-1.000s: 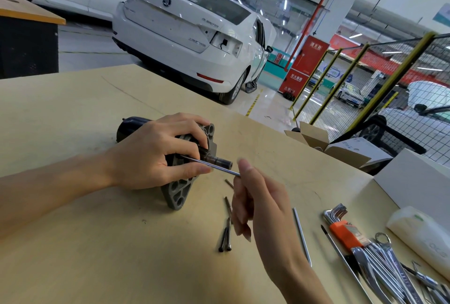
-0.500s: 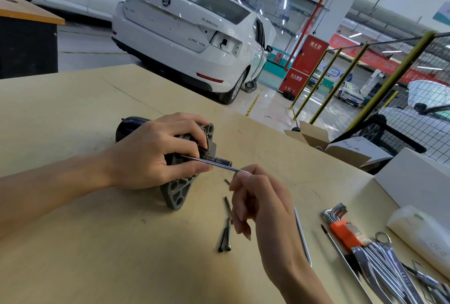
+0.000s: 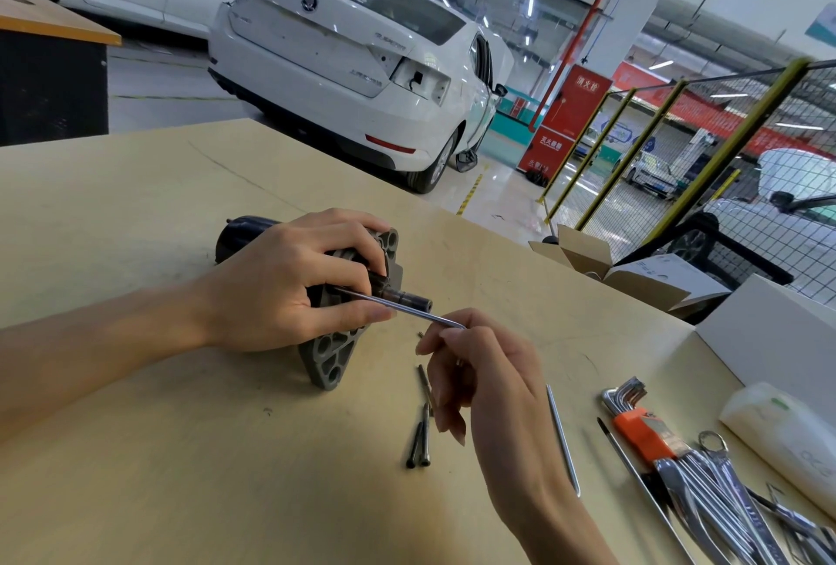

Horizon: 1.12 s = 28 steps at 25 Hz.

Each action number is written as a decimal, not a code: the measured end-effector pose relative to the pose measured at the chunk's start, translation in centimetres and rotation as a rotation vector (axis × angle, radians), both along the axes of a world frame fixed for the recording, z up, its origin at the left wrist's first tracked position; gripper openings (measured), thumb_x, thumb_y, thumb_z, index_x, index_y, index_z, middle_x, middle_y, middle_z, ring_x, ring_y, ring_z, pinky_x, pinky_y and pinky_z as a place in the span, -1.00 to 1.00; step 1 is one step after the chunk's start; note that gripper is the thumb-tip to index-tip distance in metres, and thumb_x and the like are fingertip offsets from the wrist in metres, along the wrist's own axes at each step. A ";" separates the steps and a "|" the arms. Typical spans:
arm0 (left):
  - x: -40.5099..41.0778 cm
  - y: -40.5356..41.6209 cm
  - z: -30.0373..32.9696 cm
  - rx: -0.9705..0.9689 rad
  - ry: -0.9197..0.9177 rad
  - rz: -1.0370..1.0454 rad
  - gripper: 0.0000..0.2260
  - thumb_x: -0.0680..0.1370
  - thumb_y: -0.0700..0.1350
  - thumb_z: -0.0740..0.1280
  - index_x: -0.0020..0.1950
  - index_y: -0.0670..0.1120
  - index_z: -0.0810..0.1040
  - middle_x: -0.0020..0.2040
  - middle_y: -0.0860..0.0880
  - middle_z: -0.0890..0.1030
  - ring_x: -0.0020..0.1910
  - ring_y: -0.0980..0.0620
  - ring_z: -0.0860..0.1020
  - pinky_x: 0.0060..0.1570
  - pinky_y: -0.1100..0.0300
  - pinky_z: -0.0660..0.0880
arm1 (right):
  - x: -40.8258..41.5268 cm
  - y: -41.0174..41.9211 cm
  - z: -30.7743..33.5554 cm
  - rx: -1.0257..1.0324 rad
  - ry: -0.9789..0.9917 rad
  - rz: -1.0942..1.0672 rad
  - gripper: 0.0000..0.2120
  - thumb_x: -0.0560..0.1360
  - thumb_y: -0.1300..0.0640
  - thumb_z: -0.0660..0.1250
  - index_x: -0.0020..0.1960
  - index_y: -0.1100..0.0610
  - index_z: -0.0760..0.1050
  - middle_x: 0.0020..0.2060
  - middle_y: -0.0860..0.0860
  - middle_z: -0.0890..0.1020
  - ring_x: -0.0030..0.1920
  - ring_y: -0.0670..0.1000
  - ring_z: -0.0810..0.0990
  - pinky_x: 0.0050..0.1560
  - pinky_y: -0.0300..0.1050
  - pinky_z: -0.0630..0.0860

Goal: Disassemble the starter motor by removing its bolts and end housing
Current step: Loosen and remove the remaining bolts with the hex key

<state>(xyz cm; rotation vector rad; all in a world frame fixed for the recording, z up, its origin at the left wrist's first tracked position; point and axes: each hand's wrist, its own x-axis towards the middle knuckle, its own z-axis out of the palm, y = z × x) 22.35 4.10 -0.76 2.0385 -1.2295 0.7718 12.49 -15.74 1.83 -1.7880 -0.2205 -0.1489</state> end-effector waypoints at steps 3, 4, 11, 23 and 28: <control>0.0 0.0 0.0 0.000 -0.001 0.002 -0.69 0.55 0.09 0.33 -0.20 -0.10 0.68 0.04 0.01 0.62 0.38 0.00 0.46 0.25 -0.05 0.47 | 0.0 0.1 0.1 0.004 0.006 0.005 -0.74 0.42 0.12 0.13 -0.34 0.13 0.53 -0.57 0.05 0.42 -0.55 -0.01 0.34 -0.55 -0.26 0.27; 0.0 0.0 0.0 0.000 -0.002 0.003 -0.69 0.55 0.09 0.33 -0.20 -0.10 0.68 0.04 0.01 0.62 0.38 0.00 0.46 0.25 -0.05 0.47 | 0.0 0.1 0.1 0.005 0.007 0.007 -0.73 0.44 0.12 0.14 -0.34 0.12 0.53 -0.57 0.04 0.43 -0.56 -0.01 0.35 -0.55 -0.26 0.27; 0.0 0.0 0.0 0.004 -0.007 0.002 -0.71 0.55 0.08 0.33 -0.20 -0.09 0.67 0.05 0.02 0.62 0.39 0.00 0.45 0.28 -0.02 0.45 | 0.0 0.2 0.0 -0.007 -0.005 -0.008 -0.72 0.52 0.13 0.22 -0.34 0.12 0.53 -0.57 0.03 0.42 -0.56 -0.03 0.34 -0.55 -0.29 0.28; 0.0 0.0 0.0 0.009 0.002 0.005 -0.71 0.55 0.08 0.34 -0.19 -0.10 0.68 0.05 0.01 0.62 0.38 0.00 0.45 0.28 0.00 0.45 | -0.2 0.3 0.0 -0.017 0.018 0.003 -0.69 0.55 0.15 0.18 -0.32 0.11 0.54 -0.56 0.02 0.43 -0.55 -0.02 0.36 -0.55 -0.27 0.29; -0.1 0.0 0.1 0.015 0.010 0.007 -0.70 0.54 0.08 0.34 -0.19 -0.10 0.68 0.06 0.01 0.62 0.39 0.00 0.45 0.29 0.01 0.44 | -0.2 0.3 -0.1 -0.035 0.006 0.003 -0.67 0.59 0.12 0.16 -0.31 0.12 0.53 -0.55 0.02 0.43 -0.55 -0.02 0.37 -0.55 -0.26 0.29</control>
